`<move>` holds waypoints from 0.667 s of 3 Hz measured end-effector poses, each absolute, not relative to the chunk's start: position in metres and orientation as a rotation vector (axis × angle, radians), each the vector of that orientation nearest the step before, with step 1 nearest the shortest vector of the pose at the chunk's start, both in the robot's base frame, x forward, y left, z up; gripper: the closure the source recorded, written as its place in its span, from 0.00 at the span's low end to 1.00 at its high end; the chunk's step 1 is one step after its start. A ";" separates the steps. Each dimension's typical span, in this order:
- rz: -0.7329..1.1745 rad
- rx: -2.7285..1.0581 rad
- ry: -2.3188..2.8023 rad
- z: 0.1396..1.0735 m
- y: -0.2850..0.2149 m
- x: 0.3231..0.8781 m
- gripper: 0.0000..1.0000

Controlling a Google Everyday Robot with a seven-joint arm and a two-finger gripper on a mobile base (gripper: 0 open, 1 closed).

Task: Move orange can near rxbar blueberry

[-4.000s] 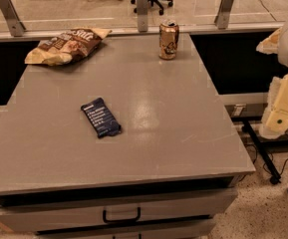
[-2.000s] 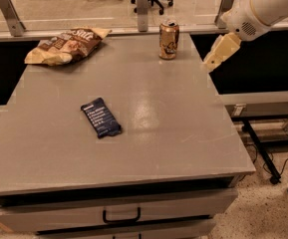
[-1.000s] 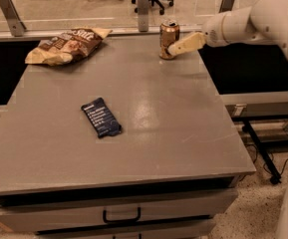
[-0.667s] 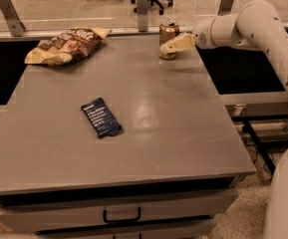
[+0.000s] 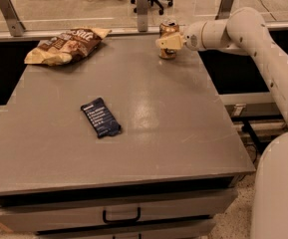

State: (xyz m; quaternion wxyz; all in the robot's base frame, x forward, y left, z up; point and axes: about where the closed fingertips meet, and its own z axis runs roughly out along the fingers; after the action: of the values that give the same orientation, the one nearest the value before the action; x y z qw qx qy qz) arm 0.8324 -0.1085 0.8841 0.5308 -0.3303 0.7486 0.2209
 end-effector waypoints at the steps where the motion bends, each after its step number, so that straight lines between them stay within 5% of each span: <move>1: 0.607 -0.812 1.731 0.902 -0.100 0.813 0.65; 2: 0.663 -0.885 1.628 0.942 -0.088 0.775 0.88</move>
Offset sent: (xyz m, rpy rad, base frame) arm -0.1155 0.0301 0.1204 0.1146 -0.1889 0.2878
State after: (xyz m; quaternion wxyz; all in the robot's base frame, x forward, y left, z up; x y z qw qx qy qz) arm 0.7755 -0.0884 0.9422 0.5536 -0.3743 0.6890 0.2805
